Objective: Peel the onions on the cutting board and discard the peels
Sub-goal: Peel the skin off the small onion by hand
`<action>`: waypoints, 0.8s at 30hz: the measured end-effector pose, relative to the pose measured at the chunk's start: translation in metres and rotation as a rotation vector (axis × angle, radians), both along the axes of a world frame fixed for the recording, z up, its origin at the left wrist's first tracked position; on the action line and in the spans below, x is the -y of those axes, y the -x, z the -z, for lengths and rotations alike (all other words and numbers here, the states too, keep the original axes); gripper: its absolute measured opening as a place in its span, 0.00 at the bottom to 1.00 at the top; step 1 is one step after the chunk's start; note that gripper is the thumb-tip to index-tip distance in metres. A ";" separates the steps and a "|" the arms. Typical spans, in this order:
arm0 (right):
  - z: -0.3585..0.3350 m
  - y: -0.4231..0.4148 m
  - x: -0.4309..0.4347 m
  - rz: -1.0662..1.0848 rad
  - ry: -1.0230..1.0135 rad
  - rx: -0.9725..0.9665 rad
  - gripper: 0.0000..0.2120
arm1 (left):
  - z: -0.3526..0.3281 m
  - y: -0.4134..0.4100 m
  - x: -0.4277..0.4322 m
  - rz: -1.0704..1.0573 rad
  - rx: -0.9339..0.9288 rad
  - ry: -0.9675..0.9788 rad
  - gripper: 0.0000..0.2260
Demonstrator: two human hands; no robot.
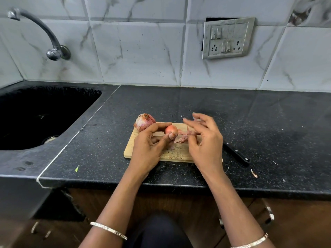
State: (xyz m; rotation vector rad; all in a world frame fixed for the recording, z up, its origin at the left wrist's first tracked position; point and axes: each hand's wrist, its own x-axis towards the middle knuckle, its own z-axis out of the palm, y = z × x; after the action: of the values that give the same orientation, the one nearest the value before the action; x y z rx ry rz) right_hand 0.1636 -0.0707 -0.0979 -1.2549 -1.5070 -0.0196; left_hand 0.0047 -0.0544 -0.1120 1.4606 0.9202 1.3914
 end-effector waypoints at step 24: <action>0.002 -0.003 0.000 -0.105 0.018 -0.083 0.08 | 0.000 0.002 -0.002 -0.026 -0.129 -0.064 0.23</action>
State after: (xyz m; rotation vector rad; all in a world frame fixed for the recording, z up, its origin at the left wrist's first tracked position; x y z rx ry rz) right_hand 0.1663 -0.0703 -0.0999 -1.1749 -1.5019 0.1144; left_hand 0.0024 -0.0521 -0.1123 1.6073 0.9860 1.3692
